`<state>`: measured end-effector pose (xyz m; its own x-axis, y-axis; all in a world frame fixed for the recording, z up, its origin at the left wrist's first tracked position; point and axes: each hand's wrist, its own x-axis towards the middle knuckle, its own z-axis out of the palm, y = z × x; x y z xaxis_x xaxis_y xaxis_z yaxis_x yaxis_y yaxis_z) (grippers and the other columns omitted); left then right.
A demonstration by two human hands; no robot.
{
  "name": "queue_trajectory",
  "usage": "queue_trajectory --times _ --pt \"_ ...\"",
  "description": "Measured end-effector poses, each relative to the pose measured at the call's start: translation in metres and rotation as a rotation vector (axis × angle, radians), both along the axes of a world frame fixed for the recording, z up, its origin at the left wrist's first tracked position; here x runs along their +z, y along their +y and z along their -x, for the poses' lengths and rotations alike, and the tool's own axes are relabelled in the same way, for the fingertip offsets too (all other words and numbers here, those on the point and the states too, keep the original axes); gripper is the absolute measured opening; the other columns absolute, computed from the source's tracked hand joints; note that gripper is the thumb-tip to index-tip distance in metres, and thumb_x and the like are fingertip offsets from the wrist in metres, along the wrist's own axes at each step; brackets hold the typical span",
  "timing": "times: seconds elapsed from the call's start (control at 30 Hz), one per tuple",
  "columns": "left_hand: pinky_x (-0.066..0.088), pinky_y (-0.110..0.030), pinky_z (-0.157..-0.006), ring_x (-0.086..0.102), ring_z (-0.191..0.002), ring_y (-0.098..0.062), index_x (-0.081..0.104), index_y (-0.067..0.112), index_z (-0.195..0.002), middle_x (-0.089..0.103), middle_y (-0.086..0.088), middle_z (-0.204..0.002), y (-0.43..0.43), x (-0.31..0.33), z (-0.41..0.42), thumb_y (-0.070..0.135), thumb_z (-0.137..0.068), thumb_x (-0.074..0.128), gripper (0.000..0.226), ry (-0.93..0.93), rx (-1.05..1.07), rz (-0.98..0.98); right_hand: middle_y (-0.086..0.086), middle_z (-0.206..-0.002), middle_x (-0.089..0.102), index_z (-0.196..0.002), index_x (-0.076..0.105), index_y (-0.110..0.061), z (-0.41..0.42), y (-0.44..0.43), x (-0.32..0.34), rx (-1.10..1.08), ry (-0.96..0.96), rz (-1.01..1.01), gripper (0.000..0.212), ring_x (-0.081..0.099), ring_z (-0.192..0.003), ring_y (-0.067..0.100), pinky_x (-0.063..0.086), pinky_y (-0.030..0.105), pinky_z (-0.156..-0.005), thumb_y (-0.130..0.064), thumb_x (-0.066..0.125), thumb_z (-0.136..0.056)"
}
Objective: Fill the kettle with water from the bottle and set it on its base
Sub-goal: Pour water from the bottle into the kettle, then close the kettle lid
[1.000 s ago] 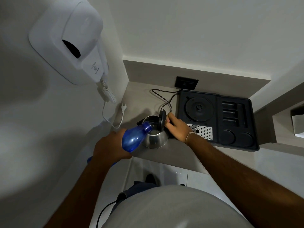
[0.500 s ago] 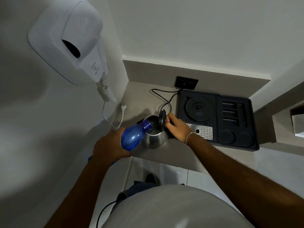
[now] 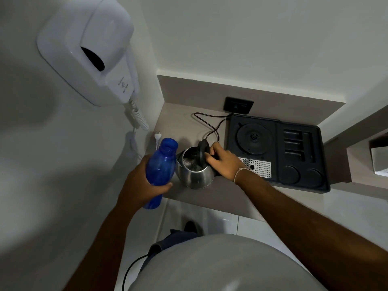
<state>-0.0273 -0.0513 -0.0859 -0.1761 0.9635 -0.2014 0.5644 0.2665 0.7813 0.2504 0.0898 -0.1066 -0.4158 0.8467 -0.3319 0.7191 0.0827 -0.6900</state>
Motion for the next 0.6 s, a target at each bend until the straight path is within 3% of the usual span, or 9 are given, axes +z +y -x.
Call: queue_trajectory --times 0.07,0.17,0.3,0.37,0.47,0.6 --pt "0.046 -0.029 -0.104 0.061 -0.120 -0.005 0.045 0.047 -0.143 0.063 0.020 -0.132 -0.001 -0.003 0.002 0.029 -0.065 0.103 0.099 -0.008 0.043 -0.034 -0.004 -0.082 0.067 -0.094 0.042 -0.031 0.010 0.000 0.000 0.007 -0.071 -0.020 0.051 0.065 -0.075 0.021 0.049 0.037 -0.069 -0.080 0.043 -0.084" --pt "0.049 -0.034 -0.106 0.064 -0.121 -0.012 0.047 0.041 -0.144 0.066 0.017 -0.131 0.001 -0.006 0.004 0.030 -0.063 0.104 0.099 0.008 0.087 -0.093 -0.001 -0.088 0.070 -0.098 0.042 -0.032 0.020 0.000 -0.004 -0.017 -0.121 -0.052 0.056 0.067 -0.080 0.025 0.055 0.039 -0.076 -0.085 0.043 -0.079" --pt "0.044 -0.016 -0.097 0.061 -0.109 0.020 0.040 0.071 -0.129 0.061 0.048 -0.117 0.006 -0.010 0.007 0.029 -0.067 0.102 0.097 -0.027 0.189 -0.123 -0.004 -0.088 0.069 -0.097 0.045 -0.033 0.026 -0.003 -0.013 -0.071 -0.129 -0.114 0.055 0.067 -0.081 0.025 0.053 0.037 -0.074 -0.085 0.047 -0.078" --pt "0.042 -0.010 -0.092 0.056 -0.110 0.029 0.037 0.077 -0.126 0.056 0.056 -0.119 0.009 -0.013 0.007 0.028 -0.068 0.102 0.100 -0.043 0.221 -0.140 -0.005 -0.086 0.069 -0.097 0.047 -0.033 0.028 -0.003 -0.015 -0.094 -0.148 -0.125 0.058 0.066 -0.080 0.024 0.053 0.036 -0.073 -0.086 0.049 -0.075" --pt "0.043 -0.010 -0.094 0.056 -0.114 0.025 0.041 0.070 -0.133 0.059 0.049 -0.124 0.013 -0.024 0.010 0.028 -0.068 0.102 0.098 -0.099 0.263 -0.166 -0.012 -0.077 0.062 -0.097 0.048 -0.032 0.033 -0.003 -0.016 -0.118 -0.185 -0.149 0.062 0.065 -0.075 0.021 0.054 0.034 -0.070 -0.087 0.051 -0.071" --pt "0.046 -0.008 -0.097 0.058 -0.120 0.018 0.047 0.041 -0.149 0.063 0.034 -0.131 0.019 -0.042 0.012 0.027 -0.068 0.101 0.098 -0.176 0.313 -0.190 -0.016 -0.072 0.056 -0.098 0.048 -0.029 0.038 -0.006 -0.016 -0.116 -0.207 -0.188 0.063 0.064 -0.071 0.019 0.052 0.031 -0.066 -0.085 0.055 -0.070"
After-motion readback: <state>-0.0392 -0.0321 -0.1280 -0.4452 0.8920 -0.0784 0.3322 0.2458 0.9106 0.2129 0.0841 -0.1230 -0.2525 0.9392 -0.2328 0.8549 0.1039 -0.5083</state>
